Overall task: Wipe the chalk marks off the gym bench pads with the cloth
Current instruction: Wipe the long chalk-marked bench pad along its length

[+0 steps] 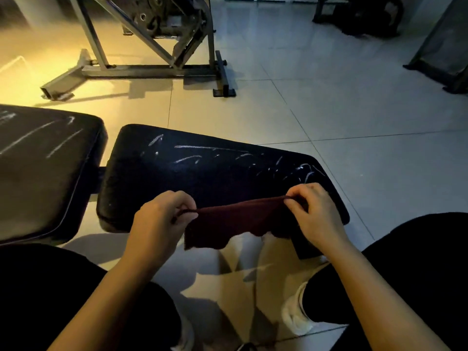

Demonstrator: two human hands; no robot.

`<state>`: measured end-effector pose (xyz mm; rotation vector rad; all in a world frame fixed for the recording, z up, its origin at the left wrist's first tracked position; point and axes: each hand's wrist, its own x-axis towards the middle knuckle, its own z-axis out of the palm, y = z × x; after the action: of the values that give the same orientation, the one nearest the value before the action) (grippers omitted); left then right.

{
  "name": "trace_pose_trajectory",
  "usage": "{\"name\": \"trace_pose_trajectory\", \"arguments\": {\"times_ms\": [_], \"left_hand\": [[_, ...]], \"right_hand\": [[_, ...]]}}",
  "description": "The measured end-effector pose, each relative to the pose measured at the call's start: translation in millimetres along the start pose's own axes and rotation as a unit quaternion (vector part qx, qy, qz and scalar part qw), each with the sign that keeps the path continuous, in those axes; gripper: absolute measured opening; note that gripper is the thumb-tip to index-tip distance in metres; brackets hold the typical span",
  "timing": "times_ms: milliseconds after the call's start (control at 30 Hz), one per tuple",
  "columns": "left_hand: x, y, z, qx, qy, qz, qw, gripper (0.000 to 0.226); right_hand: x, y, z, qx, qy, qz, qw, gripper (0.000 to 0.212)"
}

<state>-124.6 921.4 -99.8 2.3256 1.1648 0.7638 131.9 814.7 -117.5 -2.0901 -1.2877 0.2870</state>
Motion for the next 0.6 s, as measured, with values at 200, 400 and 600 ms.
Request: {"name": "trace_pose_trajectory", "arguments": {"times_ms": [200, 400, 600], "left_hand": [[-9, -19, -7, -0.028, -0.034, -0.068, 0.997, 0.017], [6, -20, -26, -0.044, -0.012, -0.071, 0.996, 0.029], [29, -9, -40, -0.023, -0.01, -0.039, 0.999, 0.026]], "right_hand": [[7, -14, -4, 0.012, -0.118, -0.023, 0.993, 0.003], [26, -21, -20, -0.014, -0.286, -0.031, 0.958, 0.012], [36, -28, -32, 0.002, -0.296, -0.064, 0.953, 0.008]]}}
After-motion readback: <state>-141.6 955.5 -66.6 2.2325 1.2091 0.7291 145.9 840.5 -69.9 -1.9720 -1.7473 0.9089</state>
